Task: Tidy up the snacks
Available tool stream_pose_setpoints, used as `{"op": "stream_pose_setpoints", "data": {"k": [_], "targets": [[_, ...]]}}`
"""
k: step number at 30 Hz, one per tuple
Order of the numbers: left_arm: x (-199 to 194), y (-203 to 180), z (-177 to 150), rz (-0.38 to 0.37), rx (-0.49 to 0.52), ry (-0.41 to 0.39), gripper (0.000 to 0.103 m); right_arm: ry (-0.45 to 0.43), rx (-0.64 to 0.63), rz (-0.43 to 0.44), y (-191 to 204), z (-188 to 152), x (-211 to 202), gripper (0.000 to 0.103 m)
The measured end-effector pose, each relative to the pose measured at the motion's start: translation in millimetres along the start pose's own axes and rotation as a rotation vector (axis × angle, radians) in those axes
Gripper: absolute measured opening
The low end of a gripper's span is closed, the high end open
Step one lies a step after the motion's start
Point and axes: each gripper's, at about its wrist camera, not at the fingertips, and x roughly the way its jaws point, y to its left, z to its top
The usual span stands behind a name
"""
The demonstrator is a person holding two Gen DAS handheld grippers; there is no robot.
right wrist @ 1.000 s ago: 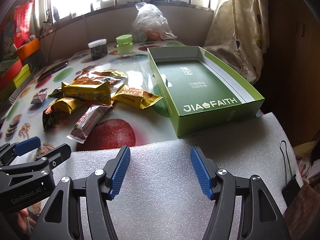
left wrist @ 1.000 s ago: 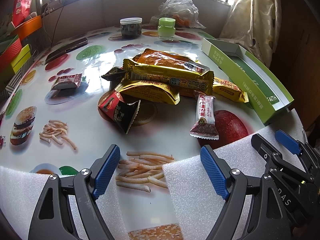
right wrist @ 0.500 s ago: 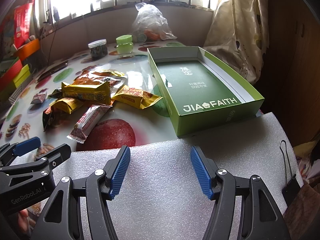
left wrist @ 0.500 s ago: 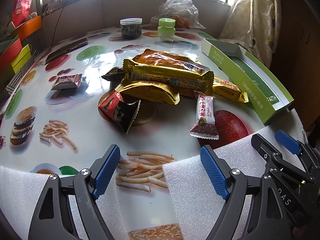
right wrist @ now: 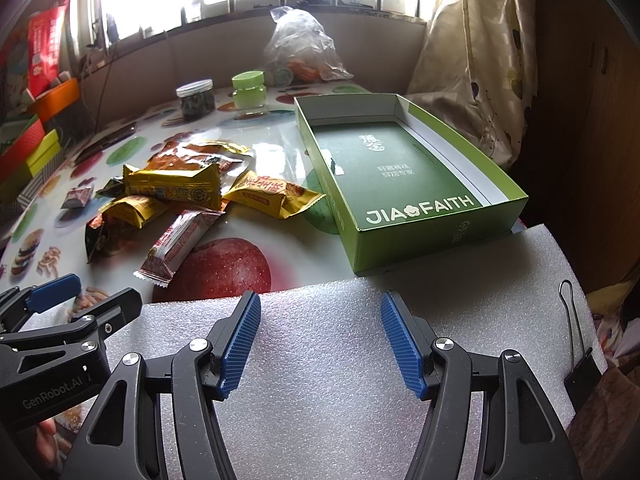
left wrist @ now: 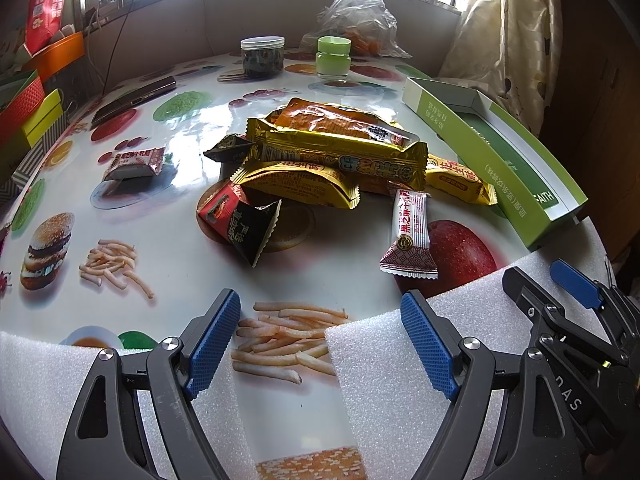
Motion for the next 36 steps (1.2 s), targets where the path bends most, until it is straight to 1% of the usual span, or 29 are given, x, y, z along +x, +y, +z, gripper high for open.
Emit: {"op": "stream_pose_setpoints", "data": {"k": [25,30,33,36], "targets": [[-4,-1,0,0.001,0.001,0.001,0.083,-0.001,-0.002,-0.003,1,0,2,0.063],[-5,0,0,-0.011,0.008,0.020,0.083,0.010,-0.004,-0.006,-1,0,-2,0.062],[-6,4,1,-0.025,0.001,0.034,0.083,0.016,-0.013,0.026,0,2,-6,0.062],[-11,10,1,-0.020,-0.007,0.034,0.083,-0.017,-0.034,0.049,7,6,-14,0.062]]}}
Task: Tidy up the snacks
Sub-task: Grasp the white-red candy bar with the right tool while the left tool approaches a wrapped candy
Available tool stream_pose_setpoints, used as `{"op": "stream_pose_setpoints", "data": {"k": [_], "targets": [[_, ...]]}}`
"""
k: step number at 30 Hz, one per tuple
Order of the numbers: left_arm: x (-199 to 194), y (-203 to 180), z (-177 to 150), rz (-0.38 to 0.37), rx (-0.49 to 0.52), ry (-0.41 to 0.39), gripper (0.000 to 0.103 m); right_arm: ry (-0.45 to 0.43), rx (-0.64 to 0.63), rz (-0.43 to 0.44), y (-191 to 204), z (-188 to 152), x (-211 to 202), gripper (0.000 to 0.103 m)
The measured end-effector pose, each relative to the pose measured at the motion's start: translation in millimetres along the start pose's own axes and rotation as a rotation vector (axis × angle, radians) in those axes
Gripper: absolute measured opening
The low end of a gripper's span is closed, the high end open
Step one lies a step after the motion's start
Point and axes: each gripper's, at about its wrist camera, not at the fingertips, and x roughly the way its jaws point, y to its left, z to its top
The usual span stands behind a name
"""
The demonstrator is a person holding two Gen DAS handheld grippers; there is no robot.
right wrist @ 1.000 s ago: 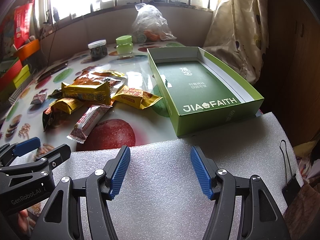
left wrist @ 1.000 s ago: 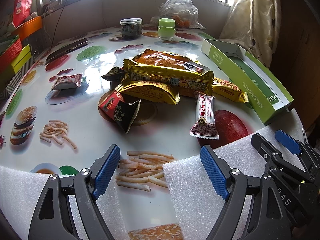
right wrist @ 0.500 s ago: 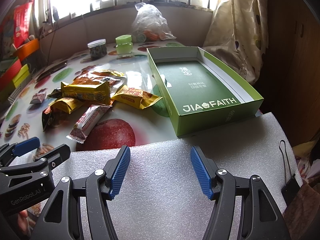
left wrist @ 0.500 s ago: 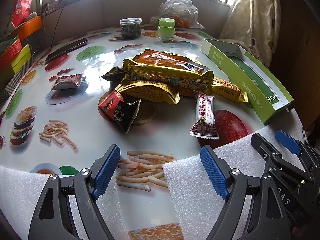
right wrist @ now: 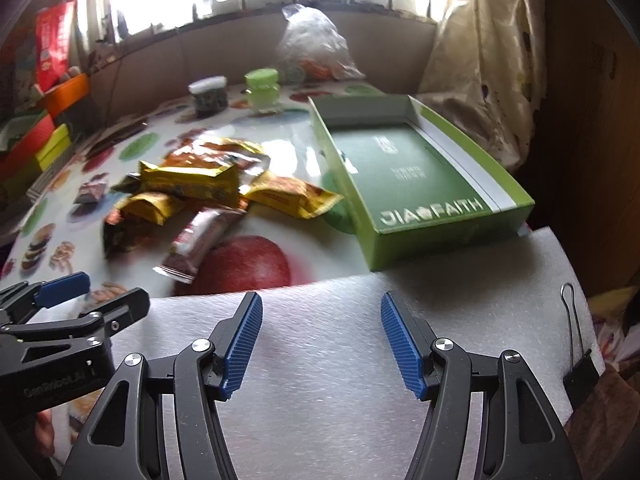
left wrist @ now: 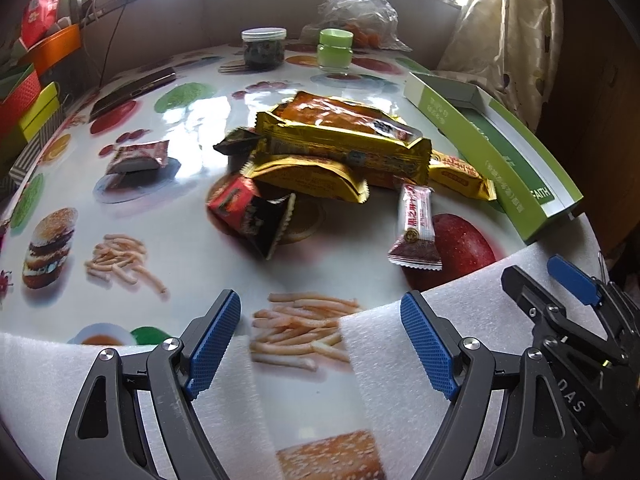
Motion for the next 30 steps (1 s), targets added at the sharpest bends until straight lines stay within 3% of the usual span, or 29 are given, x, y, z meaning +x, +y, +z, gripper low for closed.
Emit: {"op": "stream_pose_setpoints", "data": {"k": [6,13,19,27,30], "targets": [[-17,20,9,-0.004,-0.037,-0.047,0.083,-0.014,-0.009,0.090,13,23,1,0.062],[-19,57,23,0.034,-0.114,-0.062,0.083,0.046,-0.019,0.201,39,41,26,0.062],[-14,95,31,0.093,-0.189,-0.059,0.083,0.097,-0.036,0.189,55,45,47,0.057],[-2,139,46,0.136,-0.270,-0.054,0.083,0.124,-0.064,0.137,57,43,59,0.026],[5,152,53,0.140,-0.295,-0.046,0.083,0.118,-0.053,0.125,52,43,59,0.019]]}}
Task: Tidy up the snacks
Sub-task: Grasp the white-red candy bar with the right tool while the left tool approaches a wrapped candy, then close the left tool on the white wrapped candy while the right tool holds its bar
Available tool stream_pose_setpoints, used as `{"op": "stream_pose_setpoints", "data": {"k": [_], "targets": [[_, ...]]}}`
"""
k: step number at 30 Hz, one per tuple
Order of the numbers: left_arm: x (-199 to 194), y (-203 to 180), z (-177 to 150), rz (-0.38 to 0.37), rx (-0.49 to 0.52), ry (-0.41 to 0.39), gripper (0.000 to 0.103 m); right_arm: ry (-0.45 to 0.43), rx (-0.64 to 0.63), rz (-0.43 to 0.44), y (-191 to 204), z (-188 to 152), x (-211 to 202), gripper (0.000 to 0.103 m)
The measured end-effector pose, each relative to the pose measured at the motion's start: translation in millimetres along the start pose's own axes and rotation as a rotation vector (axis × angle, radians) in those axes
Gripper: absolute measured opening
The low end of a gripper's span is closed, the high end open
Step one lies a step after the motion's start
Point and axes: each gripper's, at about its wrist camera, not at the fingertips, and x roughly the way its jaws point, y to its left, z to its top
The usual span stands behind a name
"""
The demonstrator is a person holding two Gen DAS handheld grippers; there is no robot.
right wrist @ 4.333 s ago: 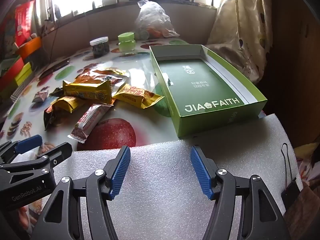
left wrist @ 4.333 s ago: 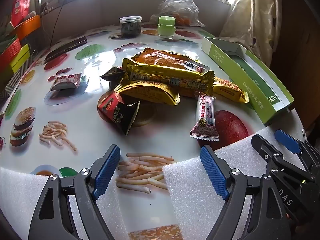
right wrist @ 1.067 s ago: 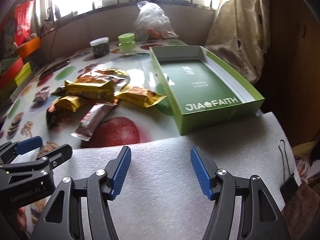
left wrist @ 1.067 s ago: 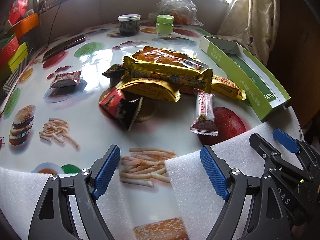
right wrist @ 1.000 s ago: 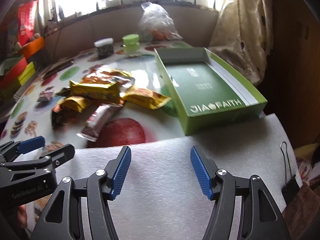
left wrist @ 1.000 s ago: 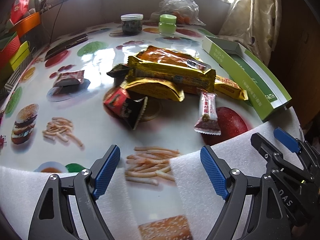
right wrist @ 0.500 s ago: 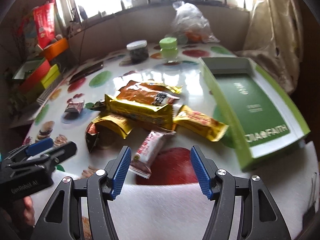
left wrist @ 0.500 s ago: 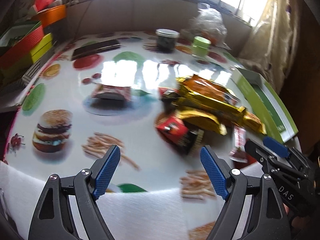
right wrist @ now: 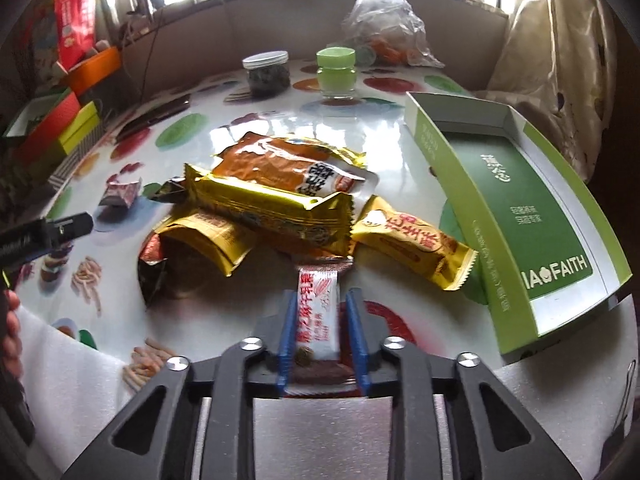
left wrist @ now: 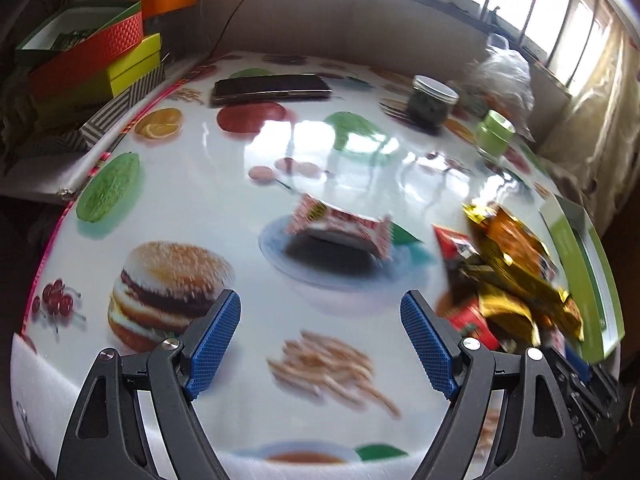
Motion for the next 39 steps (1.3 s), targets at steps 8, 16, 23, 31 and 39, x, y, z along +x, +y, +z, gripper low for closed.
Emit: {"op": "stream_pose_setpoints", "data": {"k": [8,16,23,31,39], "targets": [[16,7,25,-0.035,-0.043,0.022,0.083,-0.011,-0.009,-0.026,-5,-1,-1,0.018],[38,3,43,-0.022,-0.097,0.056,0.076,-0.013,-0.011,-0.024,-5,-3,-2,0.018],[54,-8,53,0.013,-0.089,0.068,0.071,-0.014,-0.008,-0.015,-7,-3,-3,0.018],[63,-26,57,0.043,-0.048,0.045,0.060,-0.017,-0.004,-0.003,-8,-3,-3,0.018],[60,-33,54,0.062,-0.026,0.023,0.056,-0.032,0.000,0.030,-12,-4,-5,0.018]]}}
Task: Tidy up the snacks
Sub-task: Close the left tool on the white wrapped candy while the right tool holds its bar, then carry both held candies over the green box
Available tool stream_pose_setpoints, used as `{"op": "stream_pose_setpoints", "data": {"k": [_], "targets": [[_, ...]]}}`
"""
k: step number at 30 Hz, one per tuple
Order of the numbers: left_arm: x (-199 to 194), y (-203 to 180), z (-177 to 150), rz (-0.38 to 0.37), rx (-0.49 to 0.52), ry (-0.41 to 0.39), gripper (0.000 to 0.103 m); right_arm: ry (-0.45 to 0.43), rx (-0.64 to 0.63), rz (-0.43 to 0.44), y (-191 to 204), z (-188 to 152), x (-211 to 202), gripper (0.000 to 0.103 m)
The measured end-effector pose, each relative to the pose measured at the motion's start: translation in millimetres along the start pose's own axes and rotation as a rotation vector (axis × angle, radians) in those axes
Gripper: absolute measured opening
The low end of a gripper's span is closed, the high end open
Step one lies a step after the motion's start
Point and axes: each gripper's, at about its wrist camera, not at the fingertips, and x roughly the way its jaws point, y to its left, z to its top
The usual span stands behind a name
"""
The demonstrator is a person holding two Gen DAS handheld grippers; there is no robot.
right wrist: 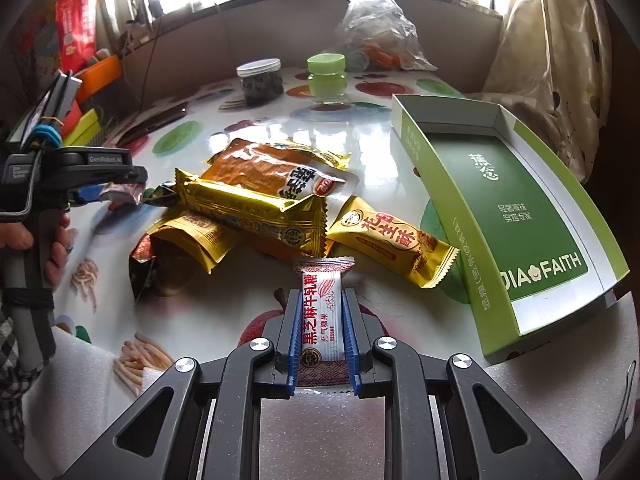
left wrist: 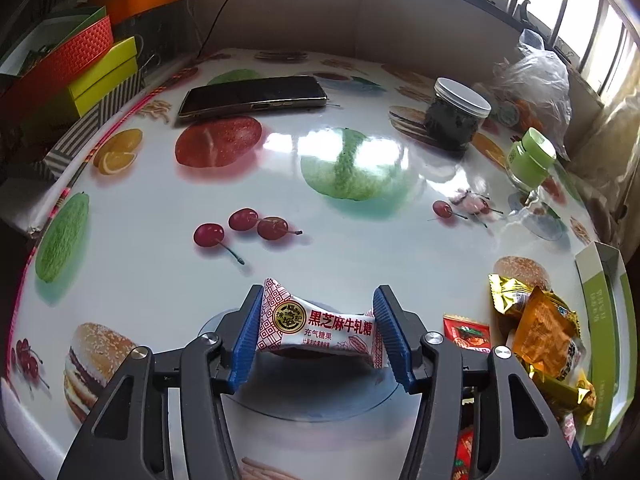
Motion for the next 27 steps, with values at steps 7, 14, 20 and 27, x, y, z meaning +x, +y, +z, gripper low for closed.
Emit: {"op": "stream_pose_setpoints", "data": {"k": [7,14,20,27], "targets": [[-9,0,-8,-0.021,0.027,-0.017,0.055,-0.041,-0.008,0.030,1,1,-8,0.018],[-27,-1,-13,-0.050,0.066,-0.045,0.055,-0.081,-0.014,0.034,2,3,-16,0.018],[-47,-5,-16,-0.090,0.088,-0.069,0.055,-0.121,-0.011,0.035,0,7,-28,0.018],[-67,-24,-22,-0.139,0.140,-0.090,0.055,-0.150,0.026,0.013,-15,12,-41,0.018]]}}
